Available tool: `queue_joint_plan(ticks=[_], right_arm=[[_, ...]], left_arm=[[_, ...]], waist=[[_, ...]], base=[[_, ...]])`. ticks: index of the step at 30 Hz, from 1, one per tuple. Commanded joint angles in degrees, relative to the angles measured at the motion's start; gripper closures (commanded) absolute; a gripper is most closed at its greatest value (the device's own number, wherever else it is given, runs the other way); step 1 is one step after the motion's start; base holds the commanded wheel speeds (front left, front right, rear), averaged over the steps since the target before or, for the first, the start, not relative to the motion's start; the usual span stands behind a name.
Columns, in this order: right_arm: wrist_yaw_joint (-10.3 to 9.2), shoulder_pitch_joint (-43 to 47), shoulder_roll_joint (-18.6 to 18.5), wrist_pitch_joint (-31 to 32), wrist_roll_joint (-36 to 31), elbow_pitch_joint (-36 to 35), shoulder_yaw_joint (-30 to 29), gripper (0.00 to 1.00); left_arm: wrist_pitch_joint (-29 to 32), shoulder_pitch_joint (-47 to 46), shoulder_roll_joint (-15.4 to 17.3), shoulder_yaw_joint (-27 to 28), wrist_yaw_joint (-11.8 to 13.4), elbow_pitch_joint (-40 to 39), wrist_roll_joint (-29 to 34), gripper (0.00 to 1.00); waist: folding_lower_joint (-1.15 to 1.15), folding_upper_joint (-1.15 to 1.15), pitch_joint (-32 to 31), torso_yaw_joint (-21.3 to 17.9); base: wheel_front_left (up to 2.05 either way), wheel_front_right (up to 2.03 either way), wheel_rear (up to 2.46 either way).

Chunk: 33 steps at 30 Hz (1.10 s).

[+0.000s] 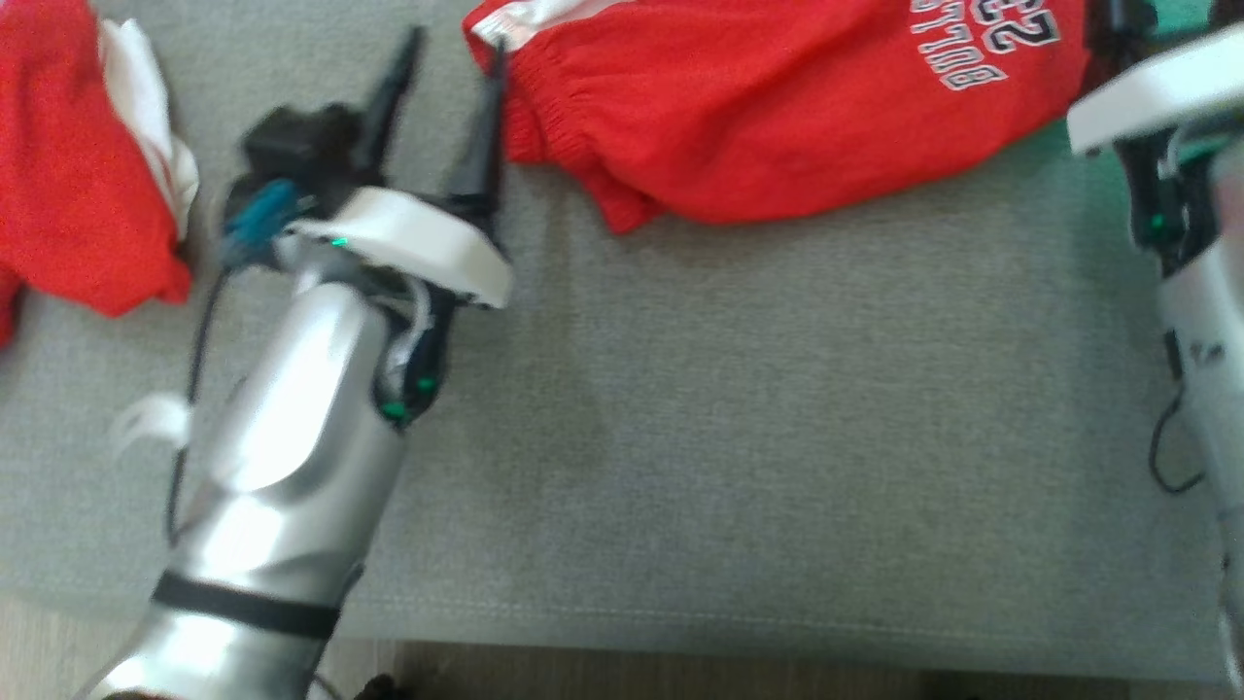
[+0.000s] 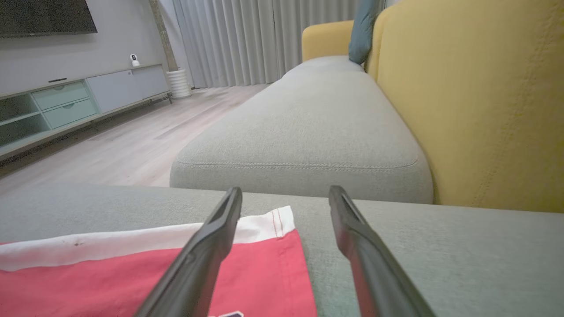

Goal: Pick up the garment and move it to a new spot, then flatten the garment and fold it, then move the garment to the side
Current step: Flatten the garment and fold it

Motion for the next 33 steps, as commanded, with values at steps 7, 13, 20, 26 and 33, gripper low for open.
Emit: queue_joint_plan(ticks=[7,13,20,26,33], right_arm=[[0.23,14.74,5.37,-1.34,-7.02,-16.44,-9.13,0.0],[0.23,26.01,8.66,1.15,-10.13,-27.01,-12.83,0.0],[0.23,34.87,11.05,5.48,-11.28,-35.21,-13.01,0.0],[0.23,37.57,11.58,7.67,-11.34,-38.19,-13.07,0.0],[0.23,38.43,11.68,8.97,-11.26,-39.84,-13.34,0.0]], left_arm=[[-0.68,6.66,4.62,8.27,3.58,-13.05,6.73,0.0],[-0.69,12.26,6.23,11.26,4.08,-16.45,9.37,0.0],[-0.69,18.91,6.6,13.24,4.18,-19.01,10.73,0.0],[-0.69,22.02,6.06,13.88,4.03,-20.18,11.21,0.0],[-0.7,22.62,5.54,14.26,3.38,-20.19,11.67,0.0]], waist=[[0.0,0.0,-3.38,-3.65],[0.0,0.0,-5.72,-5.7],[0.0,0.0,-7.79,-7.1],[0.0,0.0,-8.46,-7.23],[0.0,0.0,-8.44,-7.18]], base=[[0.0,0.0,0.0],[0.0,0.0,0.0],[0.0,0.0,0.0],[0.0,0.0,0.0],[0.0,0.0,0.0]])
